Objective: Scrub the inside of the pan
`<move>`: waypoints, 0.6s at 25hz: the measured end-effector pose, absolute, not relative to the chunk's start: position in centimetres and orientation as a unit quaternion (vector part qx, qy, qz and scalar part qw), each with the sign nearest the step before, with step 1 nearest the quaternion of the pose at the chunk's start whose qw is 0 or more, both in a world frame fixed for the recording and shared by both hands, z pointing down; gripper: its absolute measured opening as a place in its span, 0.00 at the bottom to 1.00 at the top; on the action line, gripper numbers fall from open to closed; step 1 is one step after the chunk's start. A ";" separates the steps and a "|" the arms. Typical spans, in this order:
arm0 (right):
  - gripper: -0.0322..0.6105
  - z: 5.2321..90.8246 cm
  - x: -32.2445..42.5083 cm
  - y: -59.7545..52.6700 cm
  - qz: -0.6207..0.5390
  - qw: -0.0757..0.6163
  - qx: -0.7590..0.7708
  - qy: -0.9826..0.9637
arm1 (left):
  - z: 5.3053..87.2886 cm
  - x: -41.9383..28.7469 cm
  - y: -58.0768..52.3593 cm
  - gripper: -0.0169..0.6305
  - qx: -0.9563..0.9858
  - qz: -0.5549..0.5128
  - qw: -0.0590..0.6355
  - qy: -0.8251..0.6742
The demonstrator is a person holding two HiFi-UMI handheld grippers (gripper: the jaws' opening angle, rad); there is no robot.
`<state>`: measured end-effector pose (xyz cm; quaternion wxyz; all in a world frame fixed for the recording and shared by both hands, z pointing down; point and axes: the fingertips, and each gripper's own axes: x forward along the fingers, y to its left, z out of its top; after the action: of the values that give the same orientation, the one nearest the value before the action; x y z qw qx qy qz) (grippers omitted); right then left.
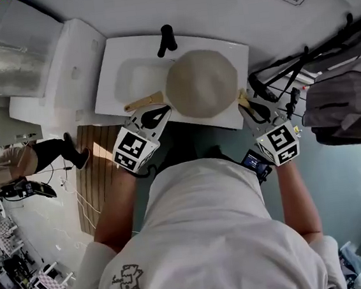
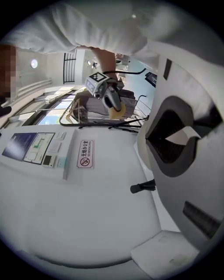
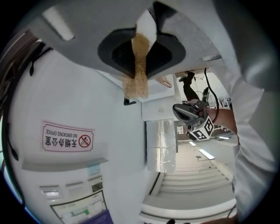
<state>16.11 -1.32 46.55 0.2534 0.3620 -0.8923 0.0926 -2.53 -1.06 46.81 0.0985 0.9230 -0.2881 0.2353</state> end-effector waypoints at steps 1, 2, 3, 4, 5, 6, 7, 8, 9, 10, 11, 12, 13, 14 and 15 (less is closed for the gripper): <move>0.14 46.2 16.8 -0.3 0.092 0.245 0.361 -0.895 | 46.3 -1.9 0.0 0.03 0.923 0.227 0.104 -0.292; 0.14 45.7 17.3 0.6 0.092 0.235 0.361 -0.898 | 45.8 -1.5 1.0 0.03 0.923 0.221 0.106 -0.297; 0.14 45.2 17.7 1.5 0.090 0.225 0.360 -0.901 | 45.3 -1.2 1.9 0.03 0.923 0.215 0.105 -0.302; 0.14 44.8 18.1 2.3 0.088 0.215 0.358 -0.904 | 44.6 -1.0 2.8 0.03 0.923 0.209 0.104 -0.307; 0.14 44.4 18.3 3.2 0.088 0.206 0.357 -0.907 | 43.9 -0.8 3.7 0.03 0.923 0.202 0.105 -0.311; 0.14 44.0 18.4 3.9 0.088 0.199 0.354 -0.909 | 43.2 -0.6 4.5 0.03 0.923 0.195 0.105 -0.314; 0.14 43.7 18.5 4.7 0.089 0.193 0.352 -0.912 | 42.4 -0.4 5.3 0.03 0.924 0.189 0.105 -0.315; 0.14 43.4 18.5 5.6 0.088 0.189 0.350 -0.913 | 41.7 -0.3 6.0 0.03 0.925 0.184 0.104 -0.314; 0.14 43.0 18.4 6.3 0.084 0.187 0.348 -0.915 | 41.2 -0.2 6.7 0.03 0.927 0.182 0.102 -0.312; 0.14 42.7 18.2 7.0 0.078 0.187 0.345 -0.916 | 40.8 -0.2 7.1 0.03 0.928 0.183 0.099 -0.308; 0.14 42.3 17.9 7.6 0.070 0.188 0.343 -0.918 | 40.6 -0.3 7.5 0.03 0.930 0.185 0.096 -0.303; 0.14 41.9 17.6 8.1 0.062 0.189 0.342 -0.919 | 40.3 -0.5 7.7 0.03 0.932 0.186 0.091 -0.298; 0.14 41.3 17.2 8.6 0.054 0.188 0.343 -0.919 | 39.8 -0.8 7.9 0.03 0.934 0.184 0.085 -0.294; 0.14 40.8 16.9 9.0 0.049 0.185 0.346 -0.918 | 39.1 -1.1 8.1 0.03 0.937 0.181 0.078 -0.290; 0.14 40.3 16.7 9.4 0.047 0.182 0.353 -0.917 | 38.4 -1.4 8.3 0.03 0.939 0.175 0.072 -0.287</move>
<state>16.70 9.37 40.34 0.1819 0.3527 -0.9167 0.0469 -1.43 8.25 38.45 0.0723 0.9390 -0.2873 0.1748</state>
